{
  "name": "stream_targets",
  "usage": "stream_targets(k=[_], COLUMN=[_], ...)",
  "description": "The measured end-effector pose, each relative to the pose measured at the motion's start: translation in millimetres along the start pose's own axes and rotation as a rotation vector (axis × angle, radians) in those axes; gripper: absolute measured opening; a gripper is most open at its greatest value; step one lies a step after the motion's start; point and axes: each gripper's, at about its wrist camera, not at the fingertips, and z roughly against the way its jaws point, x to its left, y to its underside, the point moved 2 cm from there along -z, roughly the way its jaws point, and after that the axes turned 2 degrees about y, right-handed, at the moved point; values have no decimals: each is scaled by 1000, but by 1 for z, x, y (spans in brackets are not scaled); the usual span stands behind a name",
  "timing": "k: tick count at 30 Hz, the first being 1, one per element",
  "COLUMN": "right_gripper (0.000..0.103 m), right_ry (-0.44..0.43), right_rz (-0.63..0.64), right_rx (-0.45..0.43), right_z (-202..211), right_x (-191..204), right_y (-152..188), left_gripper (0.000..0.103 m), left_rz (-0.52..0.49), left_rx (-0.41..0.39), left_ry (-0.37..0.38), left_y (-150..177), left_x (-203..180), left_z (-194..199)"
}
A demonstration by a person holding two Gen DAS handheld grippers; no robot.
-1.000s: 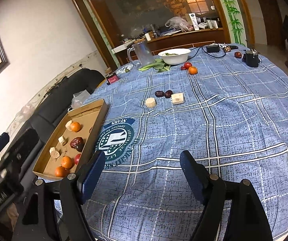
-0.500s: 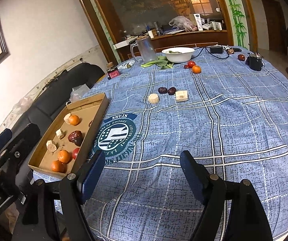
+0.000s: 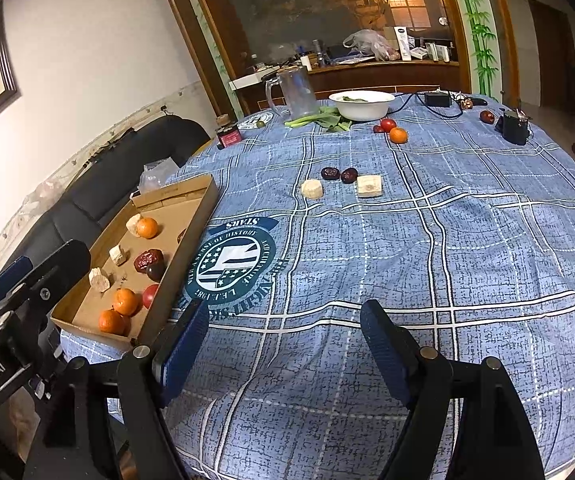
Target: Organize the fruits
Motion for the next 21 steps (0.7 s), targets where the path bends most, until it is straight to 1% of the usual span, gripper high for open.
stream_targets(k=[9, 14, 21], right_gripper=[83, 83, 86], right_ry=[9, 15, 36], right_rz=[11, 24, 53], right_rx=[7, 9, 7], right_z=[-3, -4, -5], right_x=[3, 5, 10], right_y=[0, 1, 4], left_gripper=[103, 103, 103], left_rz=[17, 43, 71], left_rx=[23, 46, 85], left_ry=[16, 36, 49], left_y=[3, 5, 11], left_x=[4, 9, 15], left_z=[-6, -12, -23])
